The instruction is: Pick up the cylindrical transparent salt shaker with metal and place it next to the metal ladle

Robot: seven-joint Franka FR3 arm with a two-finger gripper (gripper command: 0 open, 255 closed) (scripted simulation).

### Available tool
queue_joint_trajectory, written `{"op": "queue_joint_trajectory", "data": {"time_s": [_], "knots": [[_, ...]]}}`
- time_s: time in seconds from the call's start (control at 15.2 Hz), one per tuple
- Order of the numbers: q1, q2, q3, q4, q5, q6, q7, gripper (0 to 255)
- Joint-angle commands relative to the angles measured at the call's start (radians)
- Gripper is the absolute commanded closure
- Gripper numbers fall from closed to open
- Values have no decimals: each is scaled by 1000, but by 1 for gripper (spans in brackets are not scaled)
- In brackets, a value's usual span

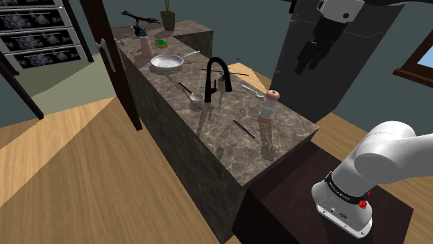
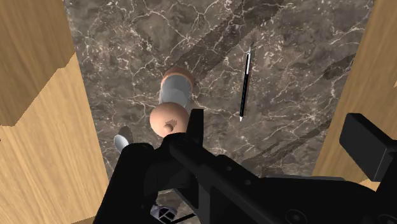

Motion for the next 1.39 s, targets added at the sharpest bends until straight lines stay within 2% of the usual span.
{"op": "queue_joint_trajectory", "data": {"time_s": [0.0, 0.66, 1.32], "knots": [[0, 0, 0, 0, 0, 0, 0, 0], [-39, 254, -64, -64, -50, 300, -52, 0], [-68, 578, -127, -3, -64, 549, -100, 0]]}}
